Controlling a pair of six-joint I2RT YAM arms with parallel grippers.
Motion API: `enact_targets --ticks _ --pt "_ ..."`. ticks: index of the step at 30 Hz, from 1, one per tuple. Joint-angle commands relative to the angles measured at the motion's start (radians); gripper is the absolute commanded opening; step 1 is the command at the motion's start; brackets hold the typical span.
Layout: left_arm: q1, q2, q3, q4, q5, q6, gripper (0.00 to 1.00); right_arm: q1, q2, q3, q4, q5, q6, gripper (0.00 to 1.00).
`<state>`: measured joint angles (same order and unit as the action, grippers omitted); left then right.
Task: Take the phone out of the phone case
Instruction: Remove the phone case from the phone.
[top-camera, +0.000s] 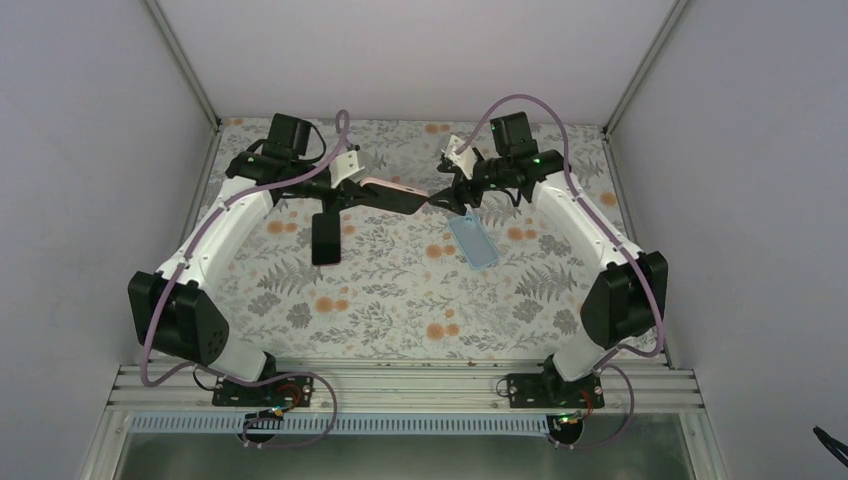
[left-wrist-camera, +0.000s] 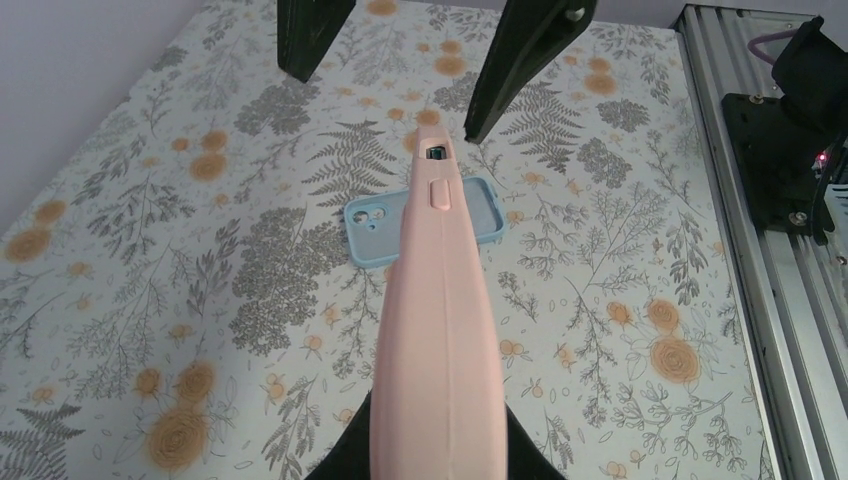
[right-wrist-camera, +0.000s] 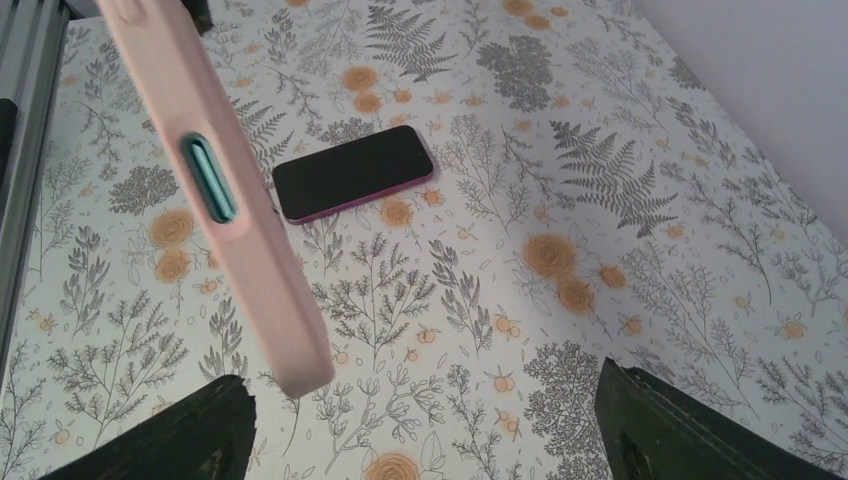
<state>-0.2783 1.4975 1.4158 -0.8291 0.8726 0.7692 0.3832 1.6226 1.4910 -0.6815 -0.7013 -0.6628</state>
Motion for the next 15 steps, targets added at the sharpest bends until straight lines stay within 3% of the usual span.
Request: enact_targets --ticks 1,15 --pt "-0.003 -0.039 0.038 0.016 0.068 -0.005 0.02 -0.013 0.02 -0.016 0.032 -0.011 -0.005 0.87" --pt "-0.004 -0.046 0.033 -0.009 0.089 0.011 0.02 -0.04 0.085 0.032 0.043 0.009 -0.009 0.83"
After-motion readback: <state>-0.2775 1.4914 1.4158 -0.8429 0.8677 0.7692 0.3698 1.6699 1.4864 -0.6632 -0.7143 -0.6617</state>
